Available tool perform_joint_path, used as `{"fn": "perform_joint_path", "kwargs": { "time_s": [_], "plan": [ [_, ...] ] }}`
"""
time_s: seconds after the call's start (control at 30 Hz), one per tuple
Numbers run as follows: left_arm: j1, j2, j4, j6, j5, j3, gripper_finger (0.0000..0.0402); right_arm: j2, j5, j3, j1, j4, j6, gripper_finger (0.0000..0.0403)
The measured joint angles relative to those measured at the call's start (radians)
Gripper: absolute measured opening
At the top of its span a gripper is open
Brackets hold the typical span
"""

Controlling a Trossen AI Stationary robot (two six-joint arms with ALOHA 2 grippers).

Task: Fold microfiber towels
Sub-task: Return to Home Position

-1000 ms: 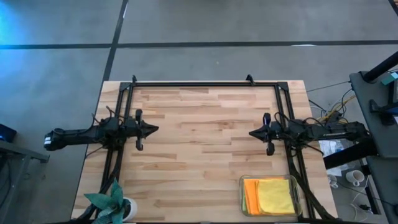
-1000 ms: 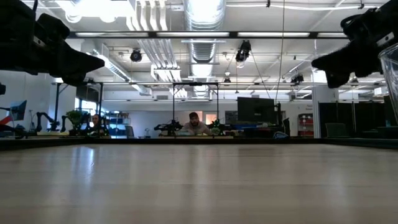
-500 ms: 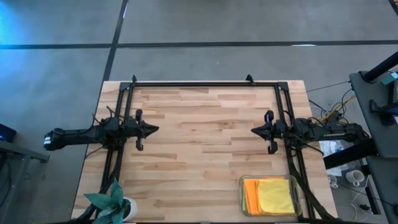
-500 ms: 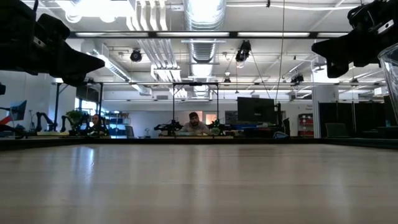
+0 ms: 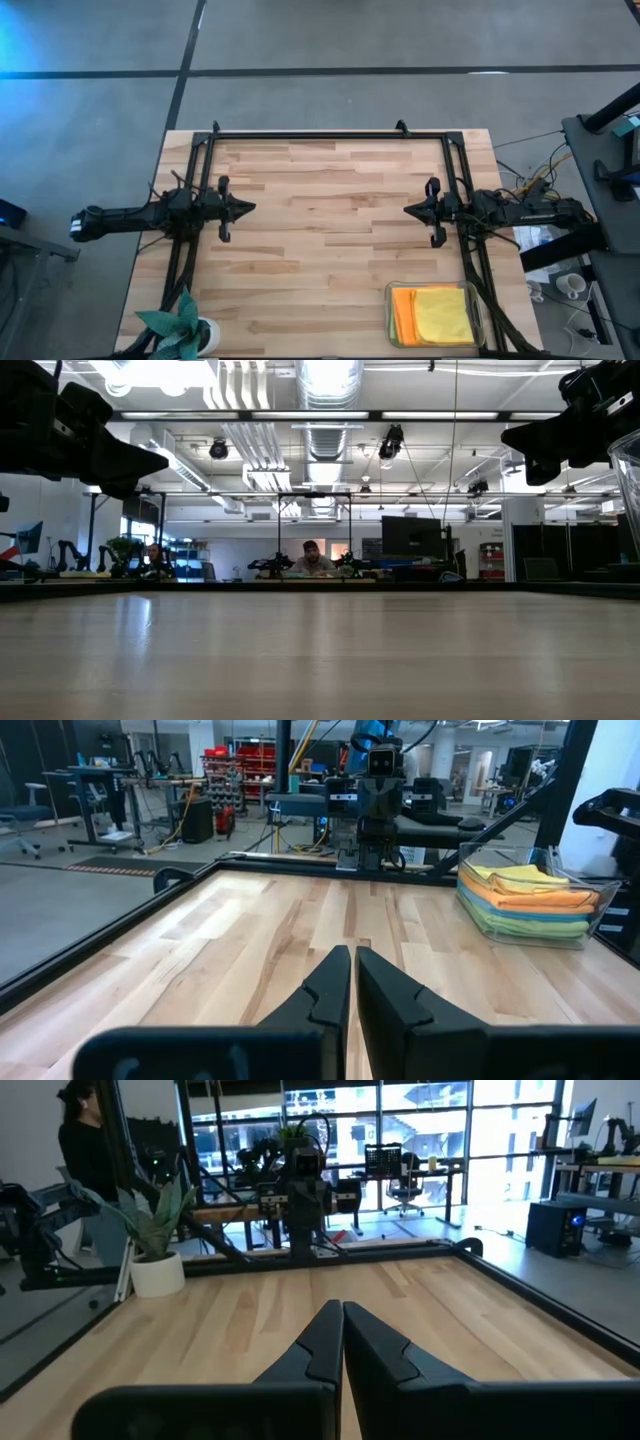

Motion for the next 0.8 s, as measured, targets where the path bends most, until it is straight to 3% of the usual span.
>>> {"fn": "perform_joint_path", "kwargs": {
  "time_s": [0.8],
  "plan": [
    [0.000, 0.013, 0.000, 0.000, 0.001, 0.000, 0.0007, 0.000, 0.000, 0.000, 0.000, 0.000, -0.009, 0.0009]
  ]
}}
